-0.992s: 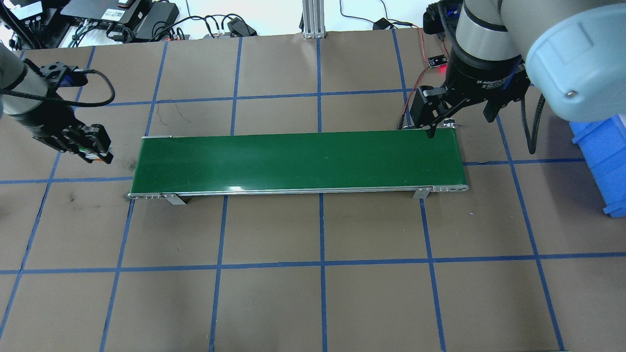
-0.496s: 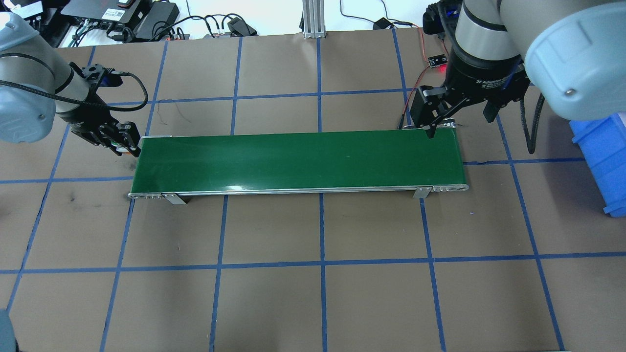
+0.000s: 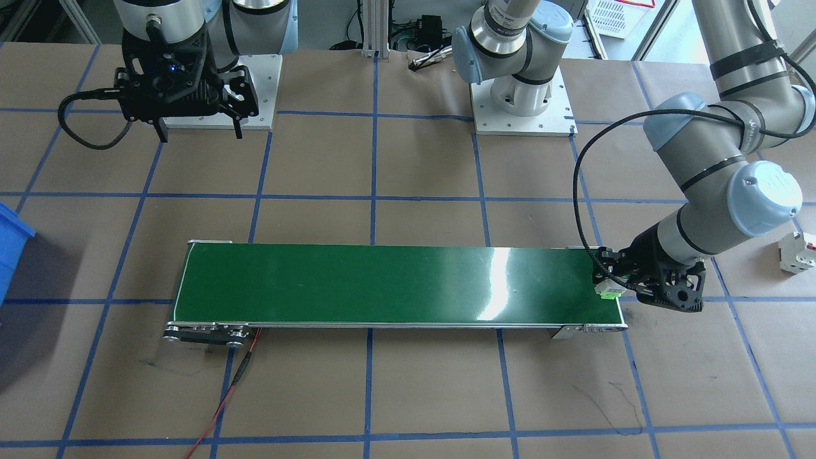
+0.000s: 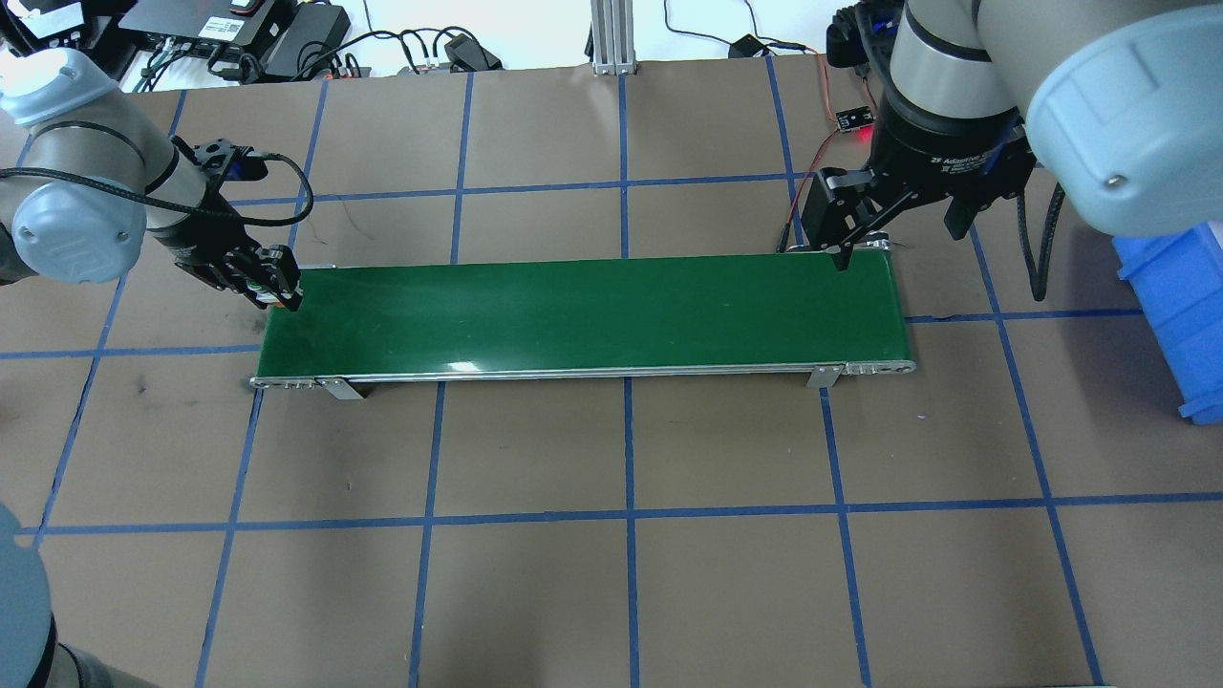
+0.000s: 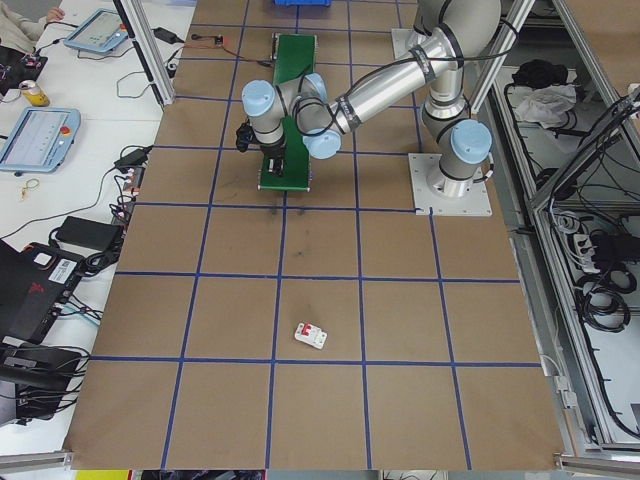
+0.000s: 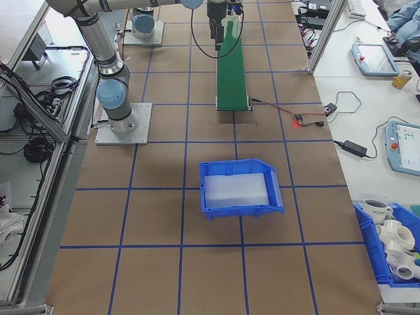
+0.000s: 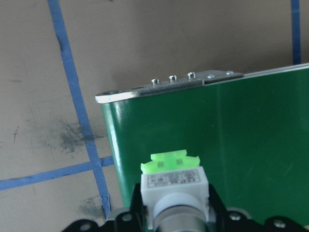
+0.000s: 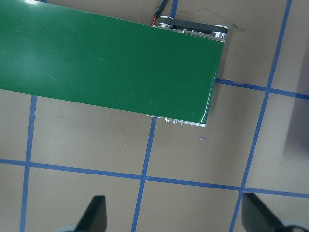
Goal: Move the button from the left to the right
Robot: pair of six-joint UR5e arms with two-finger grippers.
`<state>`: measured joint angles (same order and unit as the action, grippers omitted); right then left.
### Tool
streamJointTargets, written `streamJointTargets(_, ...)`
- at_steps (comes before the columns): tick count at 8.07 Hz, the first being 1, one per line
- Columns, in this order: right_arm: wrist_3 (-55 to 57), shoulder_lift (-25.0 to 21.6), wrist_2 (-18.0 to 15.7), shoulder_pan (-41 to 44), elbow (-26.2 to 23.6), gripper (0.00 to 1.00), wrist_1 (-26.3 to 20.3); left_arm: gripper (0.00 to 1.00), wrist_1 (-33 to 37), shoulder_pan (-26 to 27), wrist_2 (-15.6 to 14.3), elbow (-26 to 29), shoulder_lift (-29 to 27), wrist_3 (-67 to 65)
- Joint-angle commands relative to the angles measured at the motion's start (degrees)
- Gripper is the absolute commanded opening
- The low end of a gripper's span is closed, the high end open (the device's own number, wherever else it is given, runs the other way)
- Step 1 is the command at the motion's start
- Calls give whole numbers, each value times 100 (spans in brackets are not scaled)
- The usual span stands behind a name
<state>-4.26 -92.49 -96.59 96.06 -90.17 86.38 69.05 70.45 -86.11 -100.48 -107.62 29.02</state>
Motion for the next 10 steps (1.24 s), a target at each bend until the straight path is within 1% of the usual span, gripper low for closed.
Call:
streamJointTargets(1,-5,12,0,-9,0,100,28,0,-24,4,7,-15,-163,-18)
streamJointTargets(2,4,12,0,-9,0,100,28,1,-23,4,24,-24,-128,-27)
streamJointTargets(3,4,12,0,-9,0,100,28,41,-23,4,24,-33,-145,-62)
streamJointTargets(4,4,12,0,-9,0,100,28,99,72,47,16,2,-84,-167)
streamJointTargets(6,4,20,0,-9,0,100,37,100,161,310,-37,-24,240,-282)
streamJointTargets(7,13,20,0,-9,8,100,54,100,318,538,32,11,511,-648)
streamJointTargets(8,30,20,17,-9,17,100,142,100,580,888,277,20,992,-1000)
streamJointTargets(9,30,29,26,0,9,100,325,100,644,1092,270,28,1476,-1177)
streamJointTargets(10,57,47,87,0,9,100,362,100,993,1094,270,29,1663,-1188)
